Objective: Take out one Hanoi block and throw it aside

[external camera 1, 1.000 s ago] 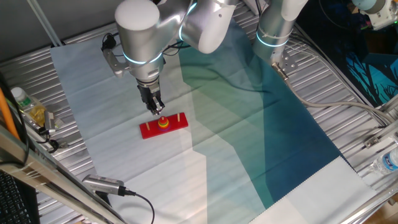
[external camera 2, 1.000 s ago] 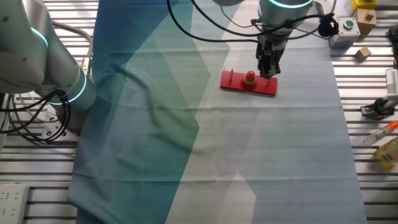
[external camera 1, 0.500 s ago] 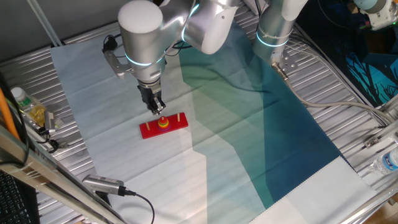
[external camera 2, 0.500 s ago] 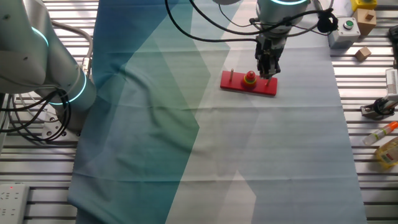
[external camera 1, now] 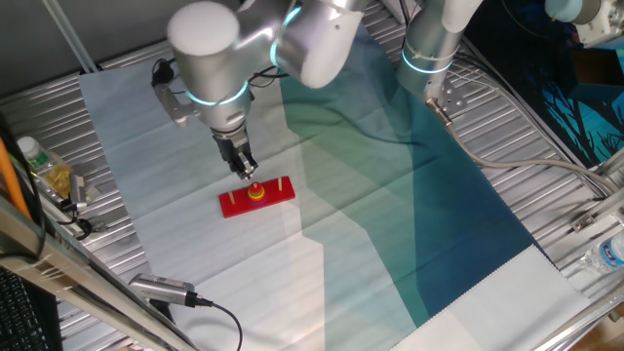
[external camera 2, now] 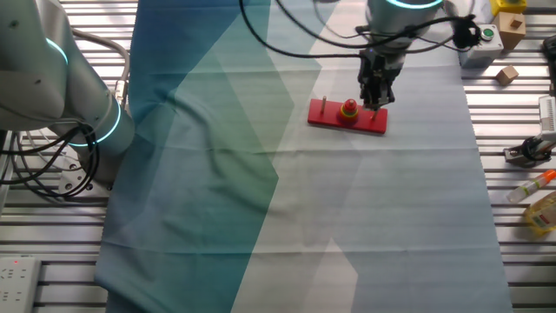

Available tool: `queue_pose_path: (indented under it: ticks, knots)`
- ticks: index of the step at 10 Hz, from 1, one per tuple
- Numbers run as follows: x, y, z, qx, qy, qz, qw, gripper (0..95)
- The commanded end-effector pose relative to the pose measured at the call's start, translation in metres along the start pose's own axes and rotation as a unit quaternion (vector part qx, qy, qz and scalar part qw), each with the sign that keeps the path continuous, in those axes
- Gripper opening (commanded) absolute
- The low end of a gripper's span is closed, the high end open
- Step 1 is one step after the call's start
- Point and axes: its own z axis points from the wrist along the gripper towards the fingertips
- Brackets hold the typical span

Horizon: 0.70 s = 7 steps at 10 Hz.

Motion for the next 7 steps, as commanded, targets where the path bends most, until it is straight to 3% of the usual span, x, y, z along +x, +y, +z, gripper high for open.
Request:
queue_pose_path:
  ticks: [1, 7]
  knots:
    - [-0.0006, 0.0, 0.0023, -0.001, 0.013, 0.003, 0.9999, 19.0]
    - [-0.0006, 0.0, 0.0023, -0.001, 0.013, 0.002, 0.9999, 19.0]
